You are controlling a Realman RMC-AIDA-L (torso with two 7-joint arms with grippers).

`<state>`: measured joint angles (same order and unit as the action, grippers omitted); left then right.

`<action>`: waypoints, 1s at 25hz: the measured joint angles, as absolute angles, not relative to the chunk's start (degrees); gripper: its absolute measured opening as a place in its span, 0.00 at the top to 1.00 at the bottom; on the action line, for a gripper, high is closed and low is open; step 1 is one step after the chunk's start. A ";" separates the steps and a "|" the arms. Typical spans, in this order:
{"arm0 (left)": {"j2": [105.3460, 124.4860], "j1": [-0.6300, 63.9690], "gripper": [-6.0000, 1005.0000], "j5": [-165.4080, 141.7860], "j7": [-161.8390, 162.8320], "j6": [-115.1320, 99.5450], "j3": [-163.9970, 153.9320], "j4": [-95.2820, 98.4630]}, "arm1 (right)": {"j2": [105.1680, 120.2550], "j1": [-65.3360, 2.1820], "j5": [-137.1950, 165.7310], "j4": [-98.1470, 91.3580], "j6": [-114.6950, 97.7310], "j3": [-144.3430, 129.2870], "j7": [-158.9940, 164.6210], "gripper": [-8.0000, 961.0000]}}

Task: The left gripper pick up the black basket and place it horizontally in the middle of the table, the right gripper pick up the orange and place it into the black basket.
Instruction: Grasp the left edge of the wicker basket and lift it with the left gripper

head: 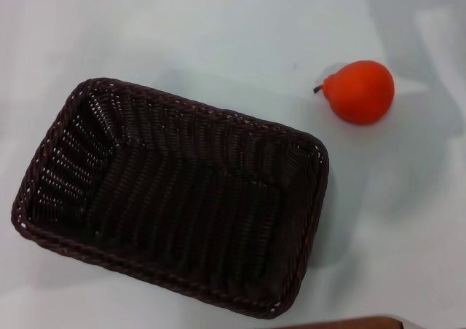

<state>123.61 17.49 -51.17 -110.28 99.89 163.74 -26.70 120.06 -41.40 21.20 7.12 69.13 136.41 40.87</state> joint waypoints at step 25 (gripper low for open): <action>108.04 14.63 0.30 -88.96 -63.58 93.45 143.81 -58.95 | 119.79 -40.12 21.15 6.94 68.75 136.41 40.96 0.19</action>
<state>108.04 14.63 -88.96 -63.58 93.45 143.81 -58.95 119.79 -40.12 21.16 6.94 68.75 136.41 40.96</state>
